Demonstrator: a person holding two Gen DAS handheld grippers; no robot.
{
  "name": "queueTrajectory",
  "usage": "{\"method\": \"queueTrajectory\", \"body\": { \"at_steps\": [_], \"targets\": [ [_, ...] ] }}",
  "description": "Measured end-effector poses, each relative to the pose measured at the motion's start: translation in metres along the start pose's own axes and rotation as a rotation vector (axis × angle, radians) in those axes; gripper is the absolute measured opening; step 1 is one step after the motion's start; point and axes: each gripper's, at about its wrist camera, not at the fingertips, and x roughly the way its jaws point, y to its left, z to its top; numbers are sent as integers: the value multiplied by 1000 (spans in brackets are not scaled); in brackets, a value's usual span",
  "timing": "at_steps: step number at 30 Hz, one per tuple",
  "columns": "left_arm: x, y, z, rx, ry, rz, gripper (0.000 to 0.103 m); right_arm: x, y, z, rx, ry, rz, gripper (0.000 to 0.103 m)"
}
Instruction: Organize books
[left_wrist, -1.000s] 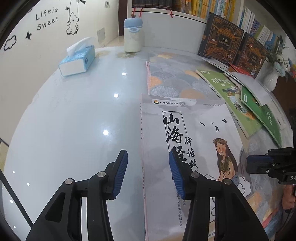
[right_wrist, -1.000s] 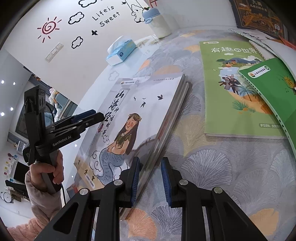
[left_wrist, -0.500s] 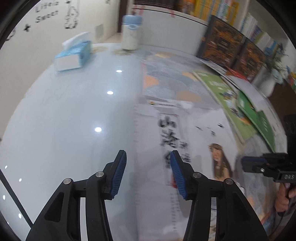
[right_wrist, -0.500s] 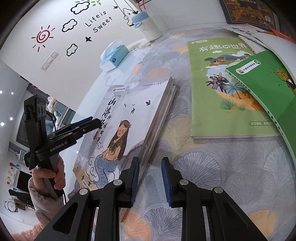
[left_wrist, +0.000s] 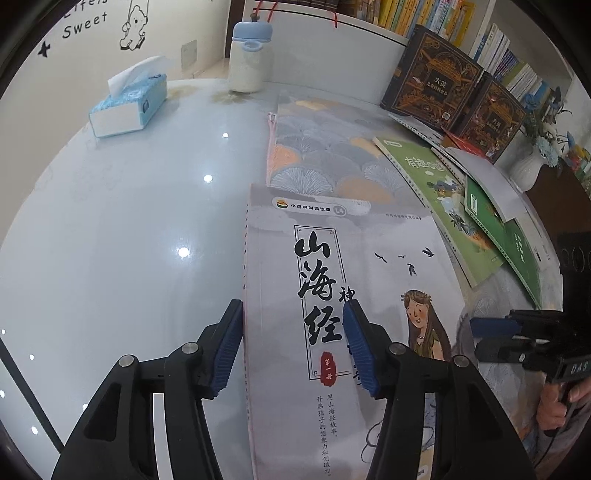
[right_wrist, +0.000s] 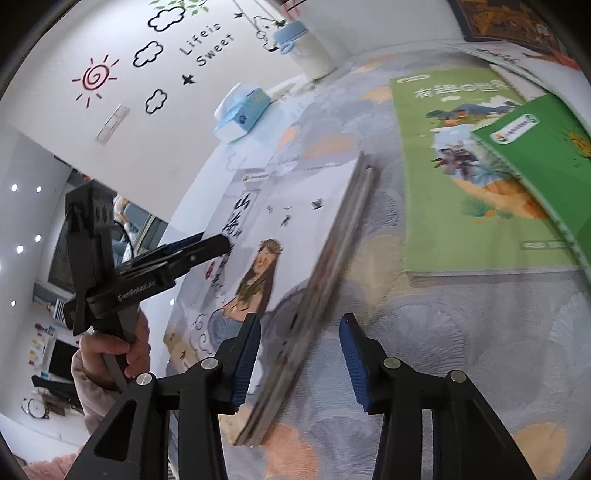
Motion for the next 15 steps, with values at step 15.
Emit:
{"method": "queueTrajectory", "body": {
  "at_steps": [15],
  "targets": [
    [0, 10, 5, -72, 14, 46, 54, 6, 12, -4, -31, 13, 8, 45]
  ]
}}
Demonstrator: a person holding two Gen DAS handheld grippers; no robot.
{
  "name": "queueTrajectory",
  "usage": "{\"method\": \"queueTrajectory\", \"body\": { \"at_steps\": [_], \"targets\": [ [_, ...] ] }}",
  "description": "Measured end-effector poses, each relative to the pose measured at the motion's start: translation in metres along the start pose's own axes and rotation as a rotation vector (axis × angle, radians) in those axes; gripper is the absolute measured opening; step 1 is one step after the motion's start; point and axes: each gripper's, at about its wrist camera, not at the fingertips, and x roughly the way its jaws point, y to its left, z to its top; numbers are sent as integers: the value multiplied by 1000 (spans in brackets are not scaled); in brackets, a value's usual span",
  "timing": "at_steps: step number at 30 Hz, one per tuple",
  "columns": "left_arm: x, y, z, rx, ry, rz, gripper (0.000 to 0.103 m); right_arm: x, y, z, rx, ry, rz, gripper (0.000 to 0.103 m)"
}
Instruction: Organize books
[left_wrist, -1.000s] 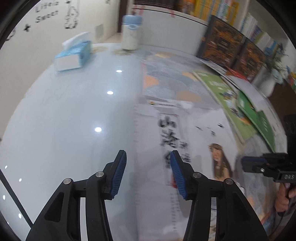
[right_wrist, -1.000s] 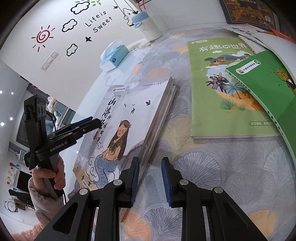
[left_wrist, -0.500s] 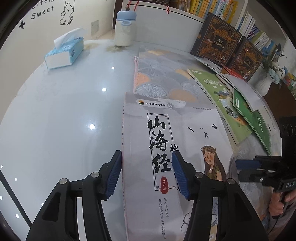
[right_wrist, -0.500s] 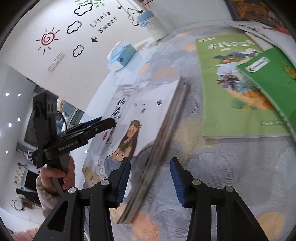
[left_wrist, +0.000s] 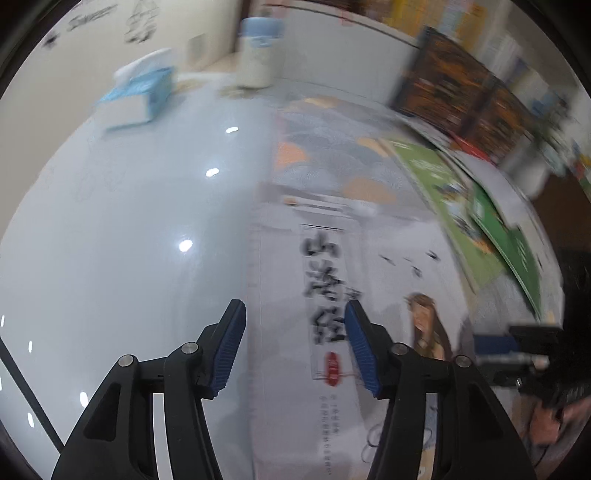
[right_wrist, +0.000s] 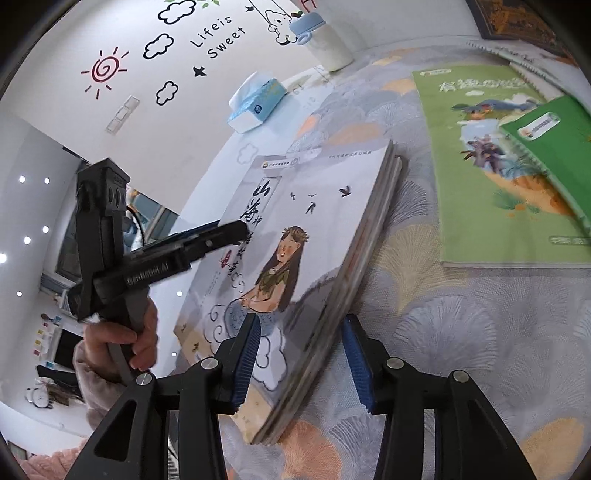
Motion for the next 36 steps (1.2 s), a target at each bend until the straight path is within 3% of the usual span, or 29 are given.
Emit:
{"method": "queueTrajectory", "body": {
  "at_steps": [3, 9, 15, 20, 24, 27, 32, 33, 36],
  "targets": [
    [-8, -9, 2, 27, -27, 57, 54, -16, 2, 0, -26, -32, -33, 45],
    [-27, -72, 12, 133, -91, 12, 54, -76, -22, -4, -35, -112, -141, 45],
    [-9, -165, 20, 248, -94, -72, 54, -170, -105, -23, 145, -241, -232, 46],
    [21, -247, 56, 309, -102, -114, 54, -228, -172, -19, 328, -348, -198, 46],
    [48, -299, 88, 326, -103, -146, 54, -235, -229, 1, 507, -361, -50, 46],
    [77, -324, 103, 332, -77, -114, 54, -222, -253, 15, 602, -354, 55, 46],
    [120, -333, 103, 313, 37, -161, 52, -206, -269, 28, 702, -403, 74, 42],
    [117, -332, 101, 321, 4, -171, 53, -206, -270, 31, 713, -419, 65, 42],
    [114, -326, 100, 309, 14, -203, 53, -202, -272, 42, 708, -438, 17, 41]
  ]
}}
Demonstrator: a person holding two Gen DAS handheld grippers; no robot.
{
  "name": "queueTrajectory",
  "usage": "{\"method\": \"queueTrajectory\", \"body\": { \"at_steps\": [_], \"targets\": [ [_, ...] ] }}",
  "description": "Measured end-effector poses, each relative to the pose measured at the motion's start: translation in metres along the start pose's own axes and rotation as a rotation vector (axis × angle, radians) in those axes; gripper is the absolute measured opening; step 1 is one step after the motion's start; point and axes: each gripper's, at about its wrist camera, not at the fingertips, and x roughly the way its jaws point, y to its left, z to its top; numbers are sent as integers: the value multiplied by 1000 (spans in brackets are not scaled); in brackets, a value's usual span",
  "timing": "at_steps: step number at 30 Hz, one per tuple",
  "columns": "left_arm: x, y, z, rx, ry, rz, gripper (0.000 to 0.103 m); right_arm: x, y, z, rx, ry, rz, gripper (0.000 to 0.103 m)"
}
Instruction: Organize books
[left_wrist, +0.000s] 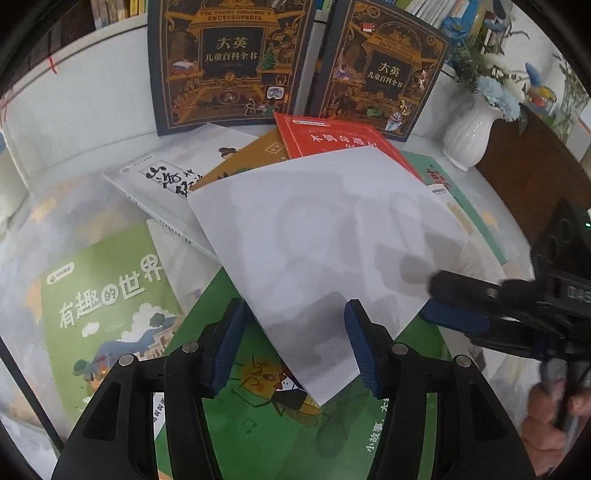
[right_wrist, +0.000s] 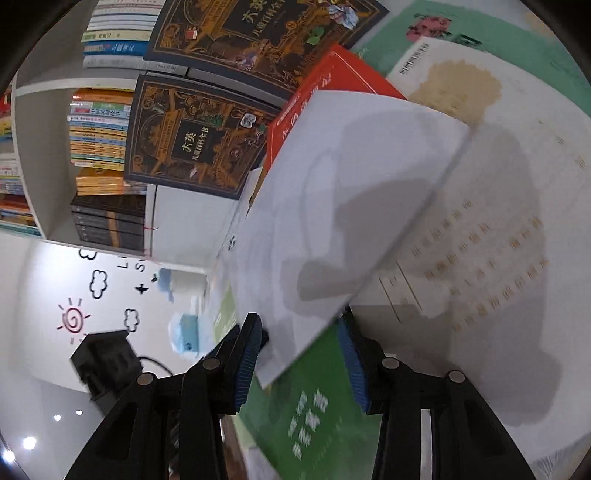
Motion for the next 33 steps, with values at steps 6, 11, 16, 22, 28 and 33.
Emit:
{"method": "queueTrajectory", "body": {
  "at_steps": [6, 11, 16, 22, 28, 33],
  "targets": [
    [-3, -2, -3, 23, -12, -7, 53, 2, 10, -7, -65, -92, -63, 42],
    [-1, -3, -5, 29, -45, -15, 54, 4, 15, -10, -67, -158, -90, 49],
    [-3, -2, -7, 35, -64, -30, 54, 8, 23, -19, -130, -220, -139, 40],
    [-6, 6, -8, 1, -64, -85, 54, 0, 1, -20, -63, -226, -60, 13],
    [-6, -2, -9, 70, -26, -82, 53, 11, 21, -19, -179, -170, 10, 2],
    [-6, -2, -9, 76, -10, -89, 53, 21, 29, -26, -244, -177, -76, 1]
  ]
}}
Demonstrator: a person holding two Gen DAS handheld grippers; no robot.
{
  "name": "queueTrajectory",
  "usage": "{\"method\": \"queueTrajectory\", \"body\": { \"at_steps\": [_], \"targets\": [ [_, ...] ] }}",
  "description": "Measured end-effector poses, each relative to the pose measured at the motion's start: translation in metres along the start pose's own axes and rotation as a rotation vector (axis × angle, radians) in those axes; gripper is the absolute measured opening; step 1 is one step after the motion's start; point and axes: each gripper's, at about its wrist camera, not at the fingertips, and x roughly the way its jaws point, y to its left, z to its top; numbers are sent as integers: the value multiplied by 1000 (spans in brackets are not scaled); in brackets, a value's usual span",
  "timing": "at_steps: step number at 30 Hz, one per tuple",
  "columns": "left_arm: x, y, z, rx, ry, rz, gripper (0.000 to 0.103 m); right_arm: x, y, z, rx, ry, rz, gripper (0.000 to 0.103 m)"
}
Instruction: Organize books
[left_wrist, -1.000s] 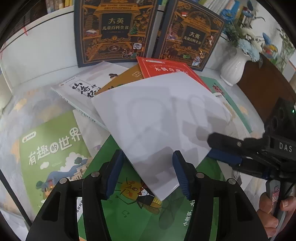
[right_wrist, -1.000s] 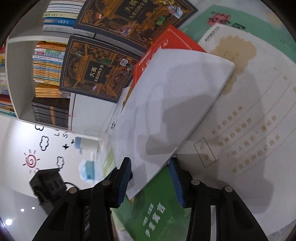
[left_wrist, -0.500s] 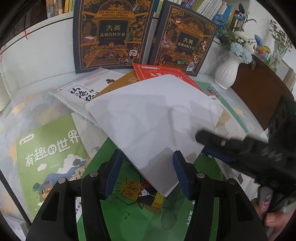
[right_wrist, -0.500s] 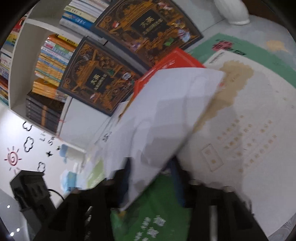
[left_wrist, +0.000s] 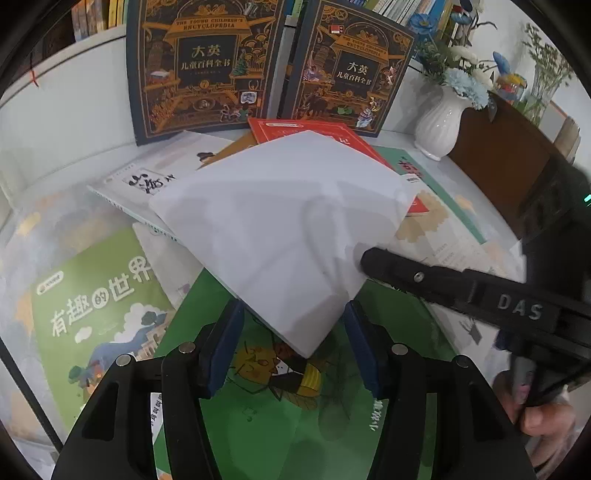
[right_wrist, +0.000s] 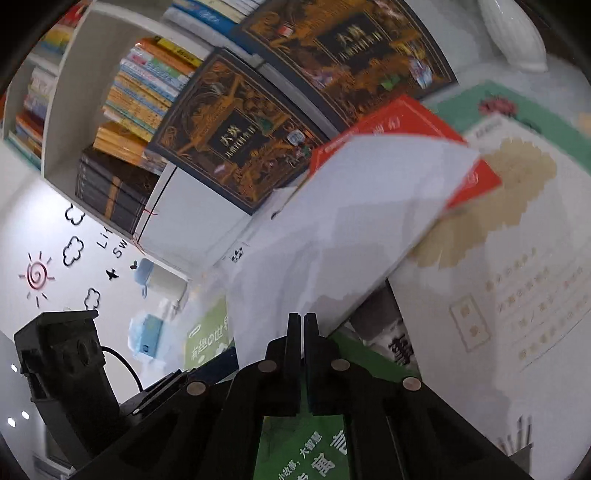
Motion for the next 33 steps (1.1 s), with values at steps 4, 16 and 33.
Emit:
{"method": "queueTrajectory", "body": {
  "at_steps": [4, 16, 33],
  "targets": [
    [-6, 12, 1, -68, 25, -15, 54, -15, -28, 16, 128, -20, 57, 8],
    [0, -9, -4, -12, 35, 92, 66, -31, -79, 126, 15, -42, -61, 69],
    [-31, -31, -34, -39, 32, 0, 69, -56, -51, 62, -214, 144, -159, 69]
  ]
}}
